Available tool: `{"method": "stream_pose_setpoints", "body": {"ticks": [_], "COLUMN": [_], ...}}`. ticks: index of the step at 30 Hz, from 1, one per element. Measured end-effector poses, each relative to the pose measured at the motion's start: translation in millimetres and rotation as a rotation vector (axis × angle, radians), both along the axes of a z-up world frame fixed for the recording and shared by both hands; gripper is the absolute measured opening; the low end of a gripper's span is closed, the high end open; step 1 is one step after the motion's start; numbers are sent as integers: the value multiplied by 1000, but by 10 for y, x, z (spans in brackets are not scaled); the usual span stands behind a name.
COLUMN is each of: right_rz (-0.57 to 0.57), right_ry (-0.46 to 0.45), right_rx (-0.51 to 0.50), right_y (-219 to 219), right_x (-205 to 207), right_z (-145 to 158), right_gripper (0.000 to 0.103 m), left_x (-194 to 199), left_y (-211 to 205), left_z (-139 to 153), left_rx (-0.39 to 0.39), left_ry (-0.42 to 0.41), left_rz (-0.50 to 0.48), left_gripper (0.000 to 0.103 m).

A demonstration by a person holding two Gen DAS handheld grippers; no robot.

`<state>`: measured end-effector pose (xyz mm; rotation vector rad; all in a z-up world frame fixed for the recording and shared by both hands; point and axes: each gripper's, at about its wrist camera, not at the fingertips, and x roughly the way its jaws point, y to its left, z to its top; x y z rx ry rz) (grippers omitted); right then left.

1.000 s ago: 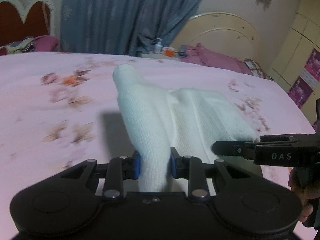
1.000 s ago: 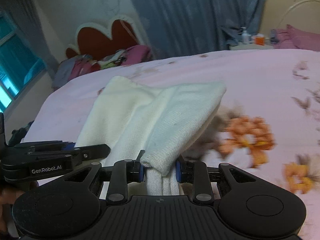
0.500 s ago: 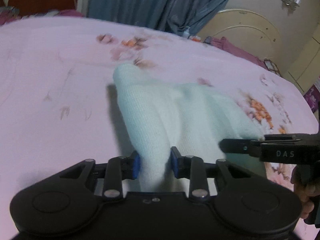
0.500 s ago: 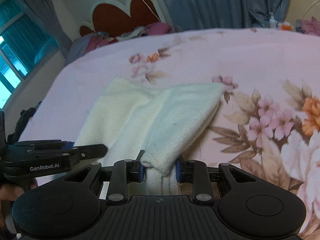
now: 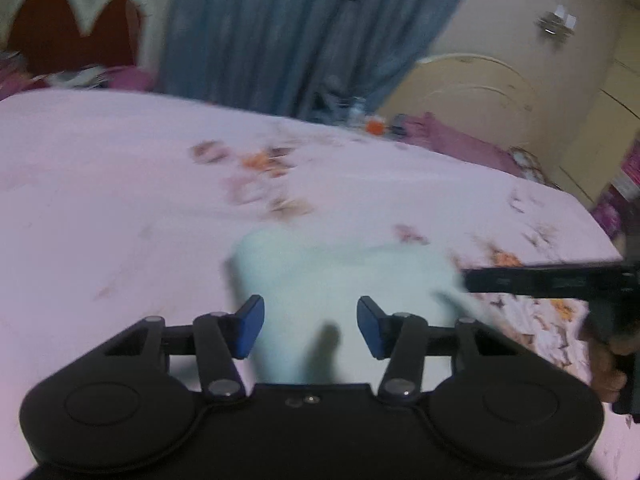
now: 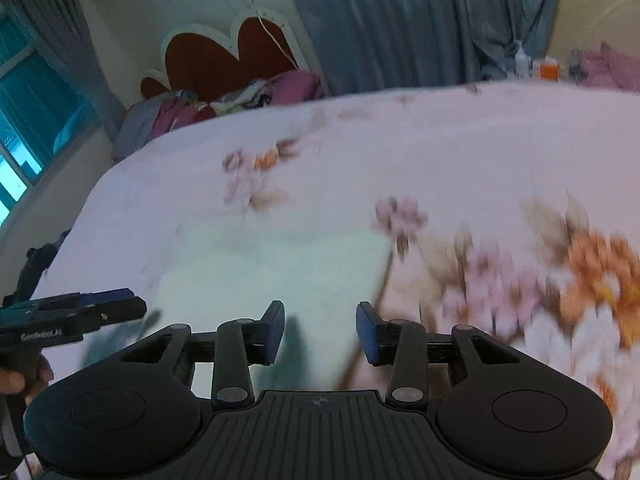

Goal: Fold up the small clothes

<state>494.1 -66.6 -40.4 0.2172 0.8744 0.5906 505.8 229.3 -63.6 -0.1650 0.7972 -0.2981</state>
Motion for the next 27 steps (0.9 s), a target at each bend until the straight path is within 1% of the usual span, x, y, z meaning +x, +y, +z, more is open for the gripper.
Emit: {"method": "stream_pose_setpoints", "body": {"ticks": [1, 2, 3, 4, 6, 7, 9, 11, 12, 15, 18, 20, 22, 23, 25, 27], "right_rz": [23, 41, 51, 59, 60, 56, 42, 41, 35, 36, 83, 122, 133, 123, 100, 105], "right_ry": [-8, -13, -19, -20, -2, 8, 13, 3, -7, -52, -73, -72, -86, -83, -73, -80], "right_rx": [-9, -29, -62, -92, -158, -172, -153, -165, -168, -136, -125, -151, -249, -276, -259, -269], "right_y": [97, 184, 280, 359, 443, 447, 371, 372, 368, 313, 281, 310, 369, 362, 306, 317], "right_x": [60, 102, 158, 213, 317, 354, 375, 347, 310, 100, -175, -301, -365, -359, -343, -341], "right_z": [-3, -17, -56, -110, -267, -338, -427, -418, -382, -213, -124, -150, -278, -347, -395, -391], "right_gripper": [39, 35, 27, 24, 22, 22, 22, 22, 23, 23, 23, 23, 23, 23, 23, 23], "left_x": [74, 163, 224, 280, 322, 323, 328, 278, 213, 54, -109, -156, -170, -171, -172, -210], "left_y": [-82, -160, -225, -269, -293, -285, -272, -255, -246, -233, -283, -319, -346, -354, -377, -383], "left_z": [-26, -74, -127, -190, -321, -348, -356, -322, -285, -189, -179, -230, -280, -289, -288, -265], "left_rx": [-4, -1, 7, 16, 23, 9, 1, 9, 16, 33, 53, 72, 76, 69, 81, 85], "left_ry": [10, 24, 38, 51, 82, 83, 82, 77, 66, 38, 29, 30, 27, 26, 22, 20], "left_rz": [-22, -43, -55, -59, -57, -52, -56, -63, -71, -86, -95, -95, -91, -85, -79, -73], "left_gripper": [46, 44, 44, 44, 44, 44, 44, 44, 44, 44, 43, 43, 43, 43, 43, 43]}}
